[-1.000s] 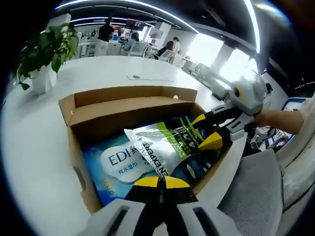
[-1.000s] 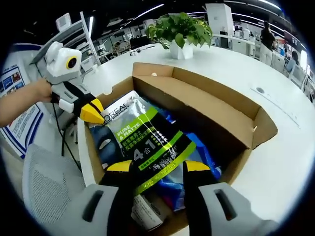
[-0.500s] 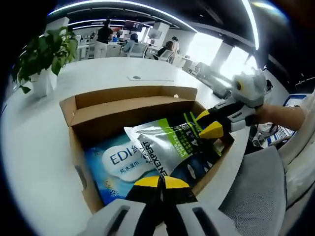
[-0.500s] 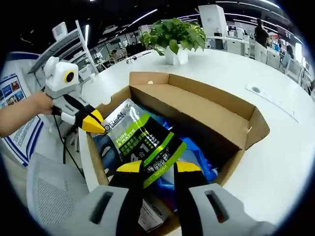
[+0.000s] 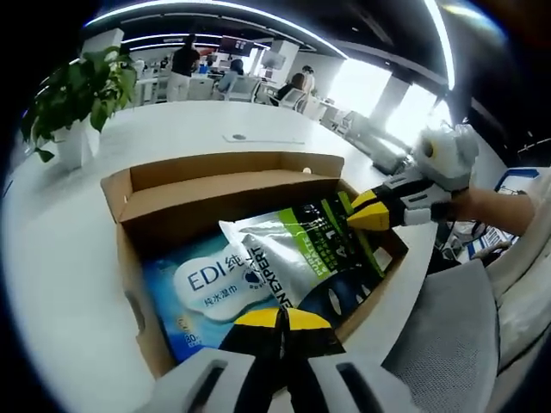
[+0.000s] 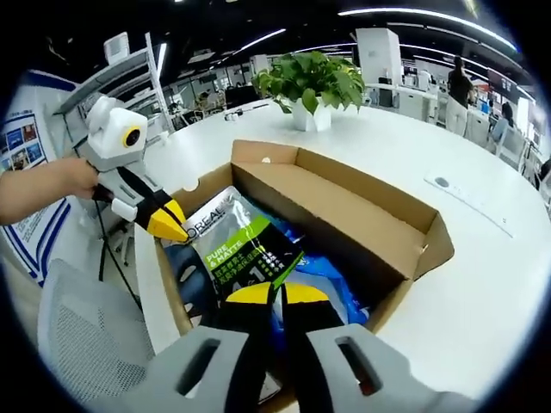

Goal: Operate the shoe box by opening the lid, removing the specified soft item, and placing it in the target area until the item is outside and the box remains undamaged.

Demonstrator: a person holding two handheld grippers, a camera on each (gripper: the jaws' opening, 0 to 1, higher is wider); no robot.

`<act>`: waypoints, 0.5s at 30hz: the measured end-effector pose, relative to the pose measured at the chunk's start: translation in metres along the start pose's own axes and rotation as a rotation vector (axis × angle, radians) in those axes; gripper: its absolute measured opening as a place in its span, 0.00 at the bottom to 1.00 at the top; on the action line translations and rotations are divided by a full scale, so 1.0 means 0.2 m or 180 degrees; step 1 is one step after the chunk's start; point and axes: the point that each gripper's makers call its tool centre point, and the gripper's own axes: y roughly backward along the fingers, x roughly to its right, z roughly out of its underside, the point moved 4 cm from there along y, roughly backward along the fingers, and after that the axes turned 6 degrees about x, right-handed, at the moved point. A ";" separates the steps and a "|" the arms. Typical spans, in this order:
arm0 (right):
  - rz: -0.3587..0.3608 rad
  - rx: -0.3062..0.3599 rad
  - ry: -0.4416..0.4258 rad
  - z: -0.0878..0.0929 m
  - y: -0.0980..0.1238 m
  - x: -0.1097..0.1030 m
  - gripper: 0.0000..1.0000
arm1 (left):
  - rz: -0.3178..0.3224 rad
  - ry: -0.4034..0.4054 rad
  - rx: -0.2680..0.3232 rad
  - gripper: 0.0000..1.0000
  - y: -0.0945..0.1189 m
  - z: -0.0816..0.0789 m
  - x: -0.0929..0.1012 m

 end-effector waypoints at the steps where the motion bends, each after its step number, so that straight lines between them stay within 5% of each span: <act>1: 0.0002 0.0003 0.0017 0.00 0.01 0.00 0.01 | -0.0001 -0.0004 0.0011 0.00 0.00 -0.01 0.00; 15: 0.0136 0.0209 -0.0166 -0.08 0.11 0.04 0.00 | 0.0014 -0.0005 0.0048 0.00 0.00 -0.09 0.07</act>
